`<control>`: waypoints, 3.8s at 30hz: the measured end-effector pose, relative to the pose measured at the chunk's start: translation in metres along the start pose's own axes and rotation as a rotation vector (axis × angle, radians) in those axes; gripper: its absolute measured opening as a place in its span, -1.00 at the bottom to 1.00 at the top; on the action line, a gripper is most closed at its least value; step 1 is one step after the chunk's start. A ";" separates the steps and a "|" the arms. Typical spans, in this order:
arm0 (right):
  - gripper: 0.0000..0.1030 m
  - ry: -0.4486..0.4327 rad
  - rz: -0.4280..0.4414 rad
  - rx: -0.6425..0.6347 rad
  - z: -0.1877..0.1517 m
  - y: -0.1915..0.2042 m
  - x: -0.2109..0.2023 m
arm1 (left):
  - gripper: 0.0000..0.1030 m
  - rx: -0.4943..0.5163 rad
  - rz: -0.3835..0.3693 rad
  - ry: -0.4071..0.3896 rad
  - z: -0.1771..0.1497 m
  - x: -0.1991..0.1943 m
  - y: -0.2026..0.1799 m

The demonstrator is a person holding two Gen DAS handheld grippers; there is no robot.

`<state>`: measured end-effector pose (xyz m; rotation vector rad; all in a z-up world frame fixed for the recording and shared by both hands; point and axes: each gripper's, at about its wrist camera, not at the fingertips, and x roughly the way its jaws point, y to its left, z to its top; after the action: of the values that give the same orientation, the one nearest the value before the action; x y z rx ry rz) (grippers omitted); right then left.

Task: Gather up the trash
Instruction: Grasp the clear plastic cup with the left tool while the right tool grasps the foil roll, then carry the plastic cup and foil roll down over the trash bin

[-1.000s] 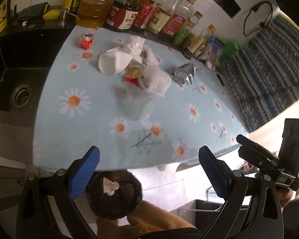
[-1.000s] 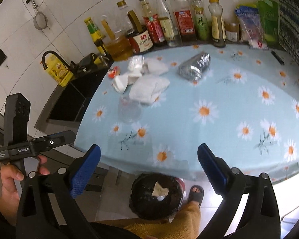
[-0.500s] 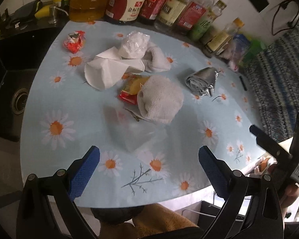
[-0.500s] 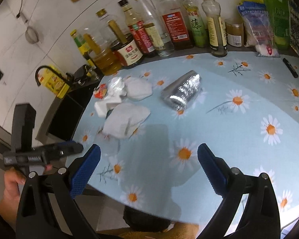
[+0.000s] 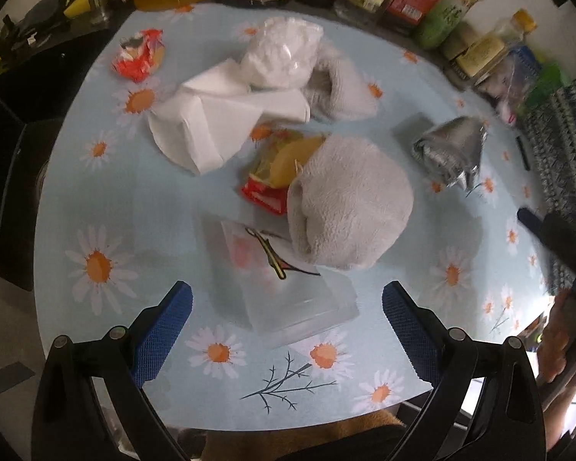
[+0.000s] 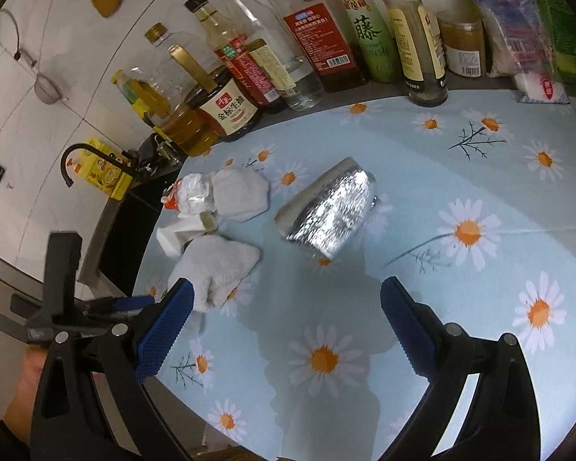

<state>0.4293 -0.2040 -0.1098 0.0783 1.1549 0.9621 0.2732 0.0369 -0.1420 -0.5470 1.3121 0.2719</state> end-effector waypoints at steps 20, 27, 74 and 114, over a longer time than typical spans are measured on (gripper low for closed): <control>0.88 0.098 0.105 0.217 0.046 -0.048 0.055 | 0.24 -0.003 0.091 -0.014 0.011 0.012 -0.011; 0.76 0.144 0.119 0.245 0.056 -0.050 0.076 | 0.20 0.005 0.086 -0.034 0.006 0.007 -0.018; 0.11 0.156 -0.020 0.179 -0.108 0.071 -0.003 | 0.20 0.208 -0.129 -0.159 -0.094 -0.063 0.023; 0.12 0.404 -0.021 0.272 -0.271 0.108 0.077 | 0.20 0.193 -0.212 0.031 -0.208 -0.001 0.083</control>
<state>0.1541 -0.1954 -0.2323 0.0927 1.6530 0.8166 0.0586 -0.0016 -0.1920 -0.5228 1.2824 -0.0387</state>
